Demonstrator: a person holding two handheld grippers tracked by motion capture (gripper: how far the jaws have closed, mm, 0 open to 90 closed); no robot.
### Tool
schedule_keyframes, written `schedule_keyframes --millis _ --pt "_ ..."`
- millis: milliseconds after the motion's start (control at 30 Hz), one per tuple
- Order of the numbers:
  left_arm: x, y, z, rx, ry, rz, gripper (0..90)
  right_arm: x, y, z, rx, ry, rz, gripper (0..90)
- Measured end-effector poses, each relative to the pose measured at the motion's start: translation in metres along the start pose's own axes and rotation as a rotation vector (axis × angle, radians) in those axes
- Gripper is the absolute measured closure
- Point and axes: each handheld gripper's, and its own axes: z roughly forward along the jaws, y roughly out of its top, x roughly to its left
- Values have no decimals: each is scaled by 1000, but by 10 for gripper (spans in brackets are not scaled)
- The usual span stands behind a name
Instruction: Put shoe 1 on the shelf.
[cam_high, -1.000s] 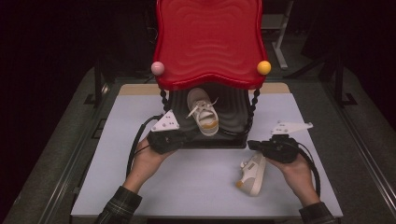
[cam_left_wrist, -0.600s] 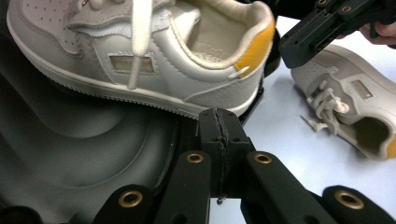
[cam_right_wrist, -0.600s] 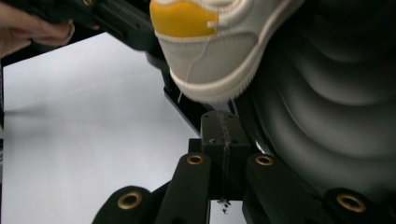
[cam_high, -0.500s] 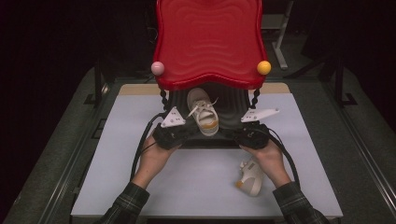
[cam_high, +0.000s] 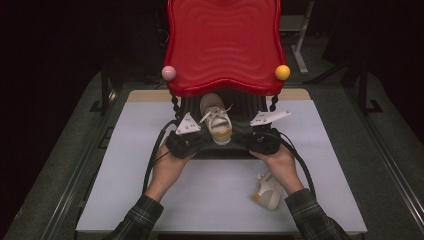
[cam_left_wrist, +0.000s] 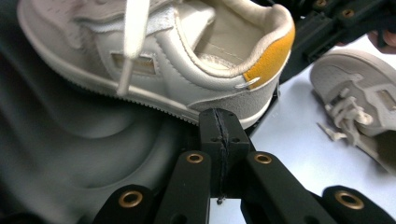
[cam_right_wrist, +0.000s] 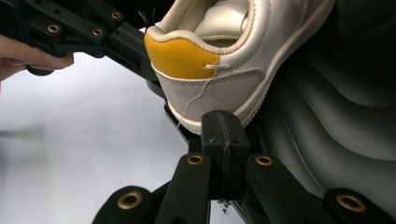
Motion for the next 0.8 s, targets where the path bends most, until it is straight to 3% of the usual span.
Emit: schedule_keyframes --millis 267,433,533,633,733,800 --pt "6 2 -1 -19 74 -58 898 3 7 11 -12 -8 -1 896" --pt "7 3 -2 -17 111 -65 898 3 10 15 -19 -10 4 896" --pt "5 0 -4 -32 99 -79 897 3 10 16 -21 -1 11 896" --pt "0 -1 -9 -1 77 -26 897 3 11 16 -26 3 13 896" --pt "-9 0 -12 -21 42 20 897 4 12 16 -28 7 10 896" --pt "-12 2 -11 -35 35 26 897 4 12 17 -28 5 8 896"
